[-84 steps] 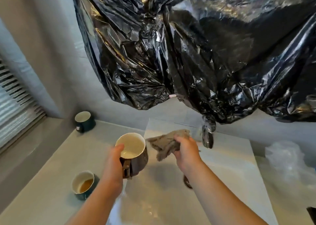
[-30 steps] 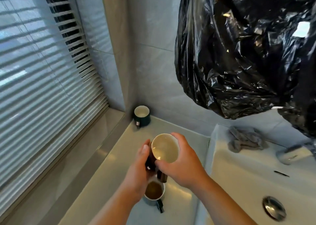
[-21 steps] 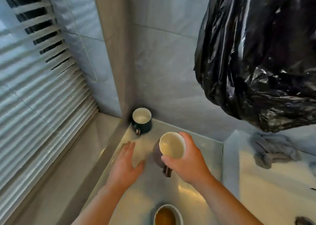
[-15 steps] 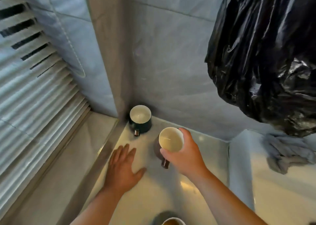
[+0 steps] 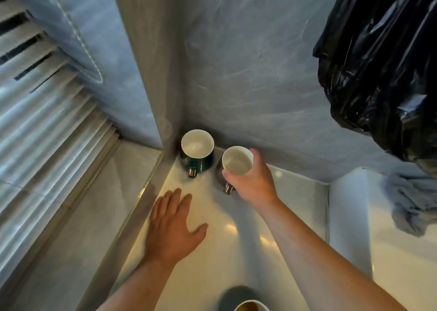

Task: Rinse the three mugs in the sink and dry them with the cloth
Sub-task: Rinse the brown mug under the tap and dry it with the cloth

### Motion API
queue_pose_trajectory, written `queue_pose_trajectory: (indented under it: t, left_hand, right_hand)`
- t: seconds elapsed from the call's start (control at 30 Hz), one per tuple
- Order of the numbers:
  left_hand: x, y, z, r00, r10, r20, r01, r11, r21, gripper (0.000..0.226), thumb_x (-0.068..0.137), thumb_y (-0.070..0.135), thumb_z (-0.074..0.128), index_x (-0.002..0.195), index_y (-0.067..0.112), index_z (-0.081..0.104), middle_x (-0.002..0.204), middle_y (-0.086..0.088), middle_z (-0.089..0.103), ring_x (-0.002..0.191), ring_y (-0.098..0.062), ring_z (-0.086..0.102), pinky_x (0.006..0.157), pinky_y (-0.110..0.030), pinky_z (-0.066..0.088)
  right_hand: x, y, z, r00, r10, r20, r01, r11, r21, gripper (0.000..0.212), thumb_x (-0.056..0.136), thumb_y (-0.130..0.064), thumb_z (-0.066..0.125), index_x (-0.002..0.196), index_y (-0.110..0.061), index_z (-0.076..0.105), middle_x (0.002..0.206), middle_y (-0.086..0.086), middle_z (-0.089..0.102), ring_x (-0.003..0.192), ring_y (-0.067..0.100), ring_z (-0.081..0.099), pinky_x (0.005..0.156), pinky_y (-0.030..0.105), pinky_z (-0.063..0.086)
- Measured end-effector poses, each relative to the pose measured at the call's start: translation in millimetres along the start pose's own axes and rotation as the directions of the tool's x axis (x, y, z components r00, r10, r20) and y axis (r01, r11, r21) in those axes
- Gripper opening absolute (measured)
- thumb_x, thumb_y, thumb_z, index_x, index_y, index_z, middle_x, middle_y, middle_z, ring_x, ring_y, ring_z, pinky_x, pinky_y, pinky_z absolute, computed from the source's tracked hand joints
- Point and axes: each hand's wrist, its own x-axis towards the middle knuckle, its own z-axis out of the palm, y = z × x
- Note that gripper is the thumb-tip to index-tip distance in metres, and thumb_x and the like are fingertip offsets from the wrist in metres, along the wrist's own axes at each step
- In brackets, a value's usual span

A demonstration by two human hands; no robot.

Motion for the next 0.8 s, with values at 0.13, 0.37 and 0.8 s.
queue_pose_trajectory:
  t: [0.13, 0.37, 0.8]
  left_hand:
    - [0, 0, 0, 1.000, 0.009, -0.007, -0.009, 1.000, -0.005, 0.086, 0.070, 0.069, 0.049, 0.135, 0.014, 0.064, 0.147, -0.016, 0.055, 0.138, -0.037, 0.048, 0.116, -0.041, 0.017]
    - [1, -3, 3, 0.998, 0.010, -0.060, -0.012, 0.999, -0.037, 0.088, 0.071, 0.069, 0.048, 0.140, 0.016, 0.059, 0.154, -0.014, 0.048, 0.145, -0.035, 0.039, 0.120, -0.042, 0.014]
    - [0, -3, 4, 0.999, 0.013, -0.052, -0.016, 0.998, -0.067, 0.087, 0.074, 0.067, 0.052, 0.146, 0.018, 0.052, 0.161, -0.012, 0.038, 0.151, -0.032, 0.027, 0.124, -0.042, 0.008]
  right_hand:
    - [7, 0, 7, 0.999, -0.007, -0.036, 0.007, 1.000, 0.007, 0.092, 0.050, -0.069, 0.067, 0.131, -0.038, 0.038, 0.112, -0.016, 0.053, 0.097, 0.008, 0.052, 0.080, 0.025, 0.042]
    - [16, -2, 11, 0.999, -0.025, -0.038, 0.026, 0.999, 0.030, 0.088, 0.051, -0.065, 0.070, 0.130, -0.035, 0.043, 0.122, -0.011, 0.058, 0.102, 0.011, 0.057, 0.081, 0.026, 0.044]
    - [21, -4, 13, 0.997, -0.067, -0.040, 0.071, 0.992, 0.105, 0.074, 0.065, -0.046, 0.081, 0.128, -0.033, 0.045, 0.121, -0.011, 0.044, 0.104, 0.009, 0.050, 0.068, 0.003, 0.040]
